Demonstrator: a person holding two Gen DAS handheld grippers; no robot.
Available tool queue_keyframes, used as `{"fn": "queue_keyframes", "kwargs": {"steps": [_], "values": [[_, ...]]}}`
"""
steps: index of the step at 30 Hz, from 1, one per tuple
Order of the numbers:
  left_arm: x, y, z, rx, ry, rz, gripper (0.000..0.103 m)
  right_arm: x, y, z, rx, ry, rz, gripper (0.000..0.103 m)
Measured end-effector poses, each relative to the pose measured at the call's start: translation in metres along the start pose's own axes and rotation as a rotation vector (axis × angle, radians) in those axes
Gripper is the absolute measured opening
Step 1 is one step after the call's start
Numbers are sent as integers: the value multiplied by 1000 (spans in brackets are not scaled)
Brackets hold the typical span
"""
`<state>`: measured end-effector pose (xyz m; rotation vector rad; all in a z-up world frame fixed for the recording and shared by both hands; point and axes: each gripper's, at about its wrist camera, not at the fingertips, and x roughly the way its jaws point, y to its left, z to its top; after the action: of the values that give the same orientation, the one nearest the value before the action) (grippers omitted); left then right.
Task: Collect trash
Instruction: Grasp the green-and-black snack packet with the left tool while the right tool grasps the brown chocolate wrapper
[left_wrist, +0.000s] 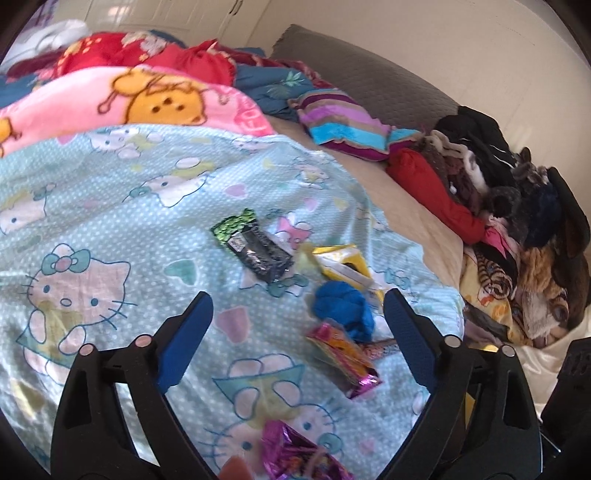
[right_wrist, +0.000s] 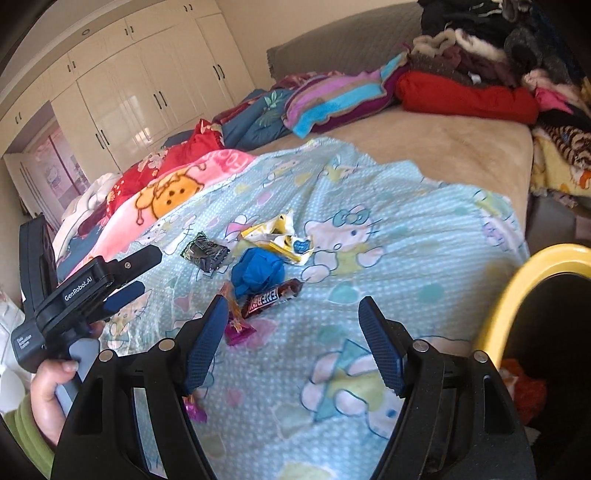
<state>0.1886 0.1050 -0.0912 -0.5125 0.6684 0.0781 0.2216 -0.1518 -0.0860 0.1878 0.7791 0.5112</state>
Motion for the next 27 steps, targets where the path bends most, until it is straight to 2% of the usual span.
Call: {"fn": "queue_keyframes", "kwargs": {"steps": [4, 11, 17, 19, 20, 21, 22, 23, 25, 27], "values": [[14, 14, 8, -35, 27, -3, 73, 18, 6, 3, -1, 26, 6, 70], [49, 25, 23, -64, 104, -34, 63, 49, 7, 8, 33, 72, 18, 67], [76, 35, 33, -125, 162, -47, 60, 68, -5, 13, 142, 112, 59, 54], [82, 39, 36, -138, 178, -39, 59, 74, -10, 14, 175, 127, 79, 42], [86, 41, 38, -151, 186, -32, 58, 75, -10, 15, 181, 135, 81, 38], [88, 42, 39, -161, 190, -31, 52, 76, -9, 16, 178, 138, 85, 27], [91, 44, 40, -175, 194, -33, 46, 75, -8, 16, 168, 138, 91, 21], [93, 45, 41, -185, 196, -32, 42, 72, -5, 17, 146, 128, 90, 21], [94, 46, 41, -194, 200, -29, 23, 64, 1, 17, 107, 105, 84, 20], [95, 44, 41, -196, 205, -31, 21, 55, 4, 15, 83, 89, 65, 19]]}}
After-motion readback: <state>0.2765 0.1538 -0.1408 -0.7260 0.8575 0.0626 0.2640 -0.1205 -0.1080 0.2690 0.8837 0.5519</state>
